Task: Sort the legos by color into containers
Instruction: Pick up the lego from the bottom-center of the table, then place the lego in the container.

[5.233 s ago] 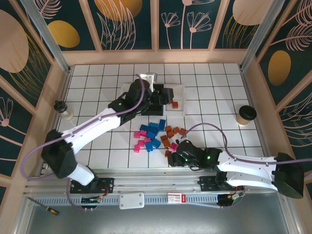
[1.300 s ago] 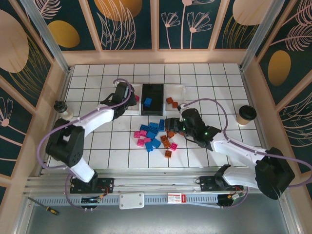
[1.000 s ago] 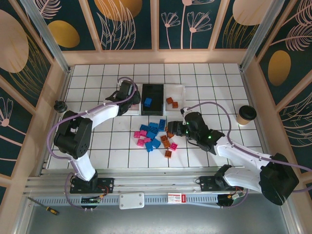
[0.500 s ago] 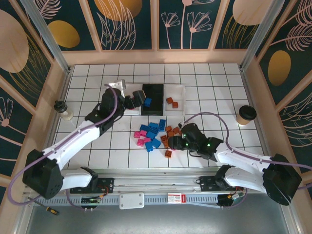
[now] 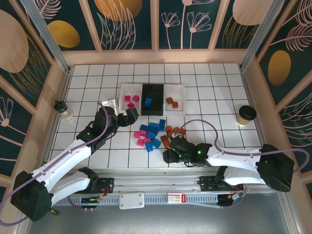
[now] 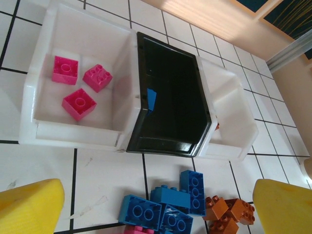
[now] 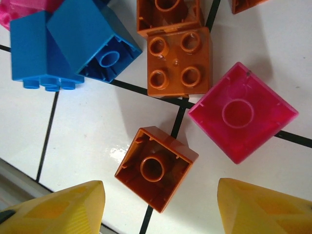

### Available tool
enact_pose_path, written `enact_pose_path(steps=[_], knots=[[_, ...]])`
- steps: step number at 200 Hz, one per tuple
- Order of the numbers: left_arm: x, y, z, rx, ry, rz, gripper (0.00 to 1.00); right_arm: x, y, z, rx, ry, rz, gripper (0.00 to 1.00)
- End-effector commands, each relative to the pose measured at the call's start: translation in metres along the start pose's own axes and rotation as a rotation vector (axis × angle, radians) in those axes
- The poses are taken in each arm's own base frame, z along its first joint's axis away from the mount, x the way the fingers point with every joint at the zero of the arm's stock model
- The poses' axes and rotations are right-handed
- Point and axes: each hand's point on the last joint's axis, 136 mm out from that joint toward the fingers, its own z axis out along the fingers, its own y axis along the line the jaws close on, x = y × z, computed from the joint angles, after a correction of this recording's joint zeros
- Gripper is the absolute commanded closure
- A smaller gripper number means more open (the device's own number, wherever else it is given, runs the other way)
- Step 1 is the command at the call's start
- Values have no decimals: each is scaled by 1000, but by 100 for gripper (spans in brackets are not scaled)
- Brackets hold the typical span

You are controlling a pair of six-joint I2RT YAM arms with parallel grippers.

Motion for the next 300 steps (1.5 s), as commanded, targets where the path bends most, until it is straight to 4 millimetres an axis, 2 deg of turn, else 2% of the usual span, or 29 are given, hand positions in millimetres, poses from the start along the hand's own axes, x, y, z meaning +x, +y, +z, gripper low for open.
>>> enact_pose_path(steps=[1, 39, 78, 132, 164, 184, 196, 208, 239, 251, 267, 300], knots=[[8, 10, -2, -29, 12, -19, 1, -15, 3, -1, 64, -55, 21, 38], [10, 14, -4, -39, 10, -22, 2, -20, 6, 7, 126, -60, 6, 39], [13, 17, -4, -47, 15, -22, 1, -10, -1, 19, 242, -11, -44, 43], [14, 16, -3, -45, 19, -21, 1, -5, -5, 16, 244, -13, -53, 67], [14, 17, -2, -47, 20, -11, 1, -14, 1, 1, 189, -70, -57, 77], [16, 18, -3, -45, 21, -11, 1, -37, 12, -23, 129, -164, -57, 81], [18, 19, -2, -45, 26, -12, 1, -57, 16, -38, 103, -221, -65, 82], [21, 20, -1, -44, 34, -12, 1, -83, 13, -52, 97, -275, -64, 82], [31, 21, 1, -28, 60, -20, 2, -169, 2, -82, 66, -450, -35, 83], [34, 21, 0, -21, 67, -23, 3, -199, -10, -82, 75, -485, -16, 84], [37, 22, 0, -14, 77, -22, 6, -232, -24, -70, 86, -500, 3, 84], [46, 26, -2, -25, 107, -9, 7, -277, -60, -28, 143, -462, 54, 83]])
